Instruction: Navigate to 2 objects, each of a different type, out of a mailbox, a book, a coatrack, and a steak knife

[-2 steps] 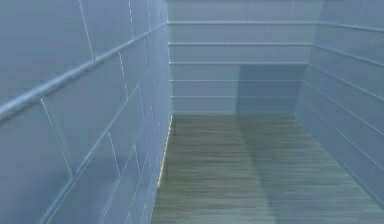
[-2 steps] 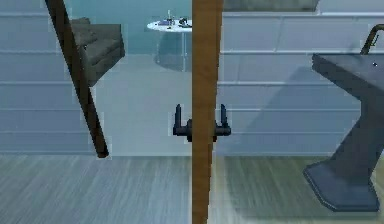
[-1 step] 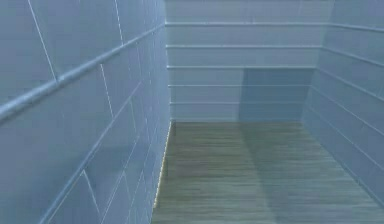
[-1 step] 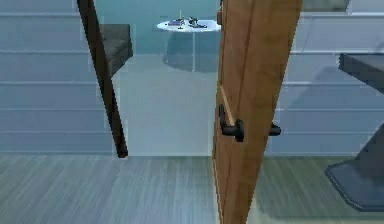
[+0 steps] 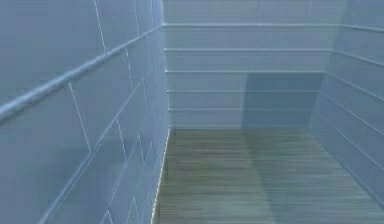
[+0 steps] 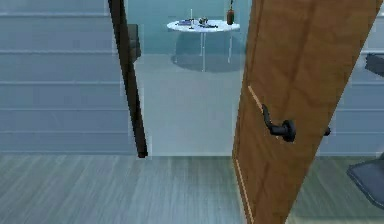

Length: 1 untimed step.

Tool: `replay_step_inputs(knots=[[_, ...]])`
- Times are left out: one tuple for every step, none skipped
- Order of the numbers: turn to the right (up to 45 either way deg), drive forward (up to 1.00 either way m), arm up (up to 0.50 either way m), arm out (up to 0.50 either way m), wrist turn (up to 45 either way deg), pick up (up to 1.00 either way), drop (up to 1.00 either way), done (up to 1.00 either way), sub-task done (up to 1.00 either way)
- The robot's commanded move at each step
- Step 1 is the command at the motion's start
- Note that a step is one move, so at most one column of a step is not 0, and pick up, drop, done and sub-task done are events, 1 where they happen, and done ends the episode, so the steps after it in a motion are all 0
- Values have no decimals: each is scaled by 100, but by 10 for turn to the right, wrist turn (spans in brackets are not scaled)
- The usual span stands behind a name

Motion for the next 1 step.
replay_step_inputs(knots=[[450, 0, 0, 0, 0, 0, 0, 0, 0]])
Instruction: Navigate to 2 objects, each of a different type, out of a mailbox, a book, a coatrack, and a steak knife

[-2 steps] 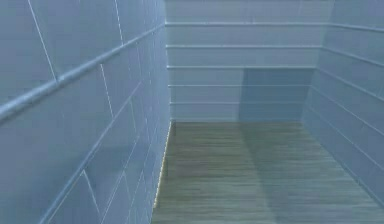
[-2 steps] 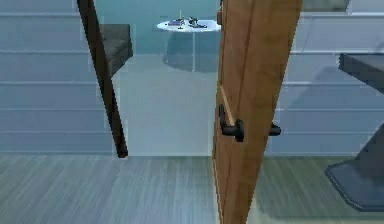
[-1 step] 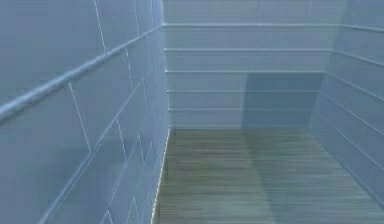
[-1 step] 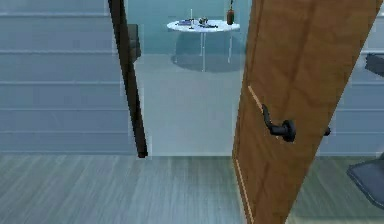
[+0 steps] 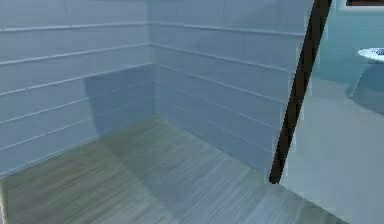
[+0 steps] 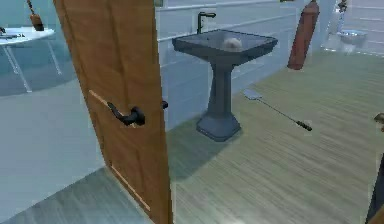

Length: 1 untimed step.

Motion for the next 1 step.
replay_step_inputs(knots=[[420, 0, 0, 0, 0, 0, 0, 0, 0]])
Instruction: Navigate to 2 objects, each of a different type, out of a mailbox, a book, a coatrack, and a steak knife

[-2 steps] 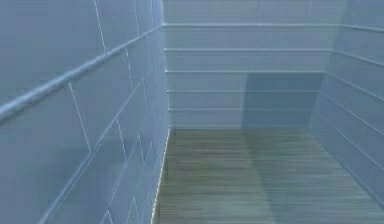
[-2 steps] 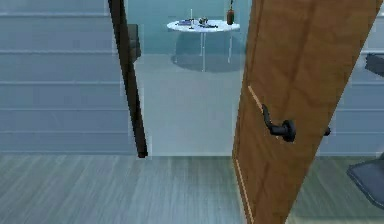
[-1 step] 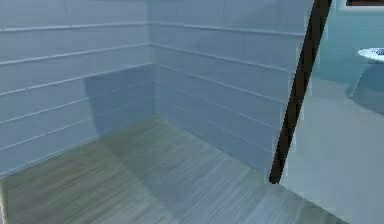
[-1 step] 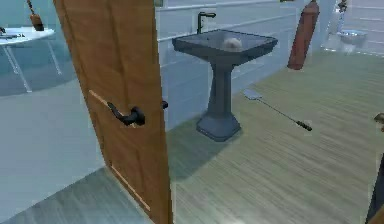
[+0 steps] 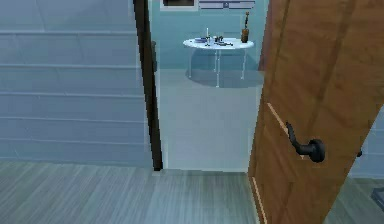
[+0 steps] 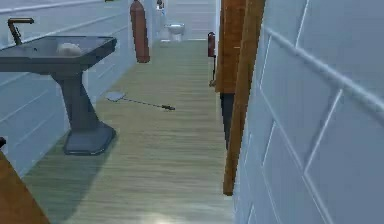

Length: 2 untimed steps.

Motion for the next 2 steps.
replay_step_inputs(knots=[[0, 100, 0, 0, 0, 0, 0, 0, 0], [0, 75, 0, 0, 0, 0, 0, 0, 0]])
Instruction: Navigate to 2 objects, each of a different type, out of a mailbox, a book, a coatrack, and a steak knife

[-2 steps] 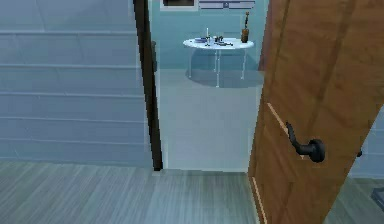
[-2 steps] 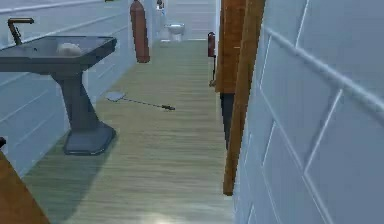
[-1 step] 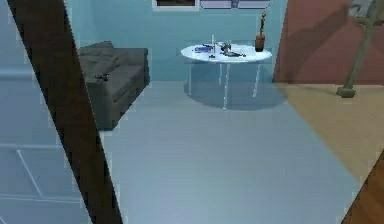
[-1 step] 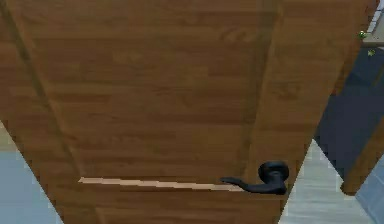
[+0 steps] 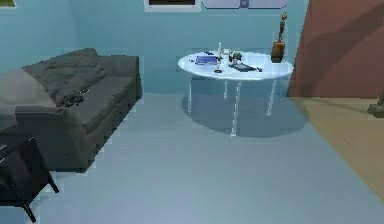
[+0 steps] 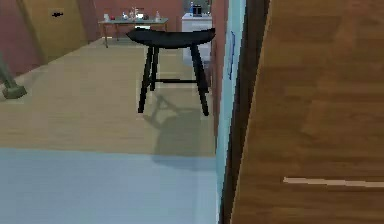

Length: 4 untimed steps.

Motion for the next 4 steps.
replay_step_inputs(knots=[[-360, 0, 0, 0, 0, 0, 0, 0, 0], [0, 25, 0, 0, 0, 0, 0, 0, 0], [-450, 0, 0, 0, 0, 0, 0, 0, 0], [-30, 0, 0, 0, 0, 0, 0, 0, 0]])
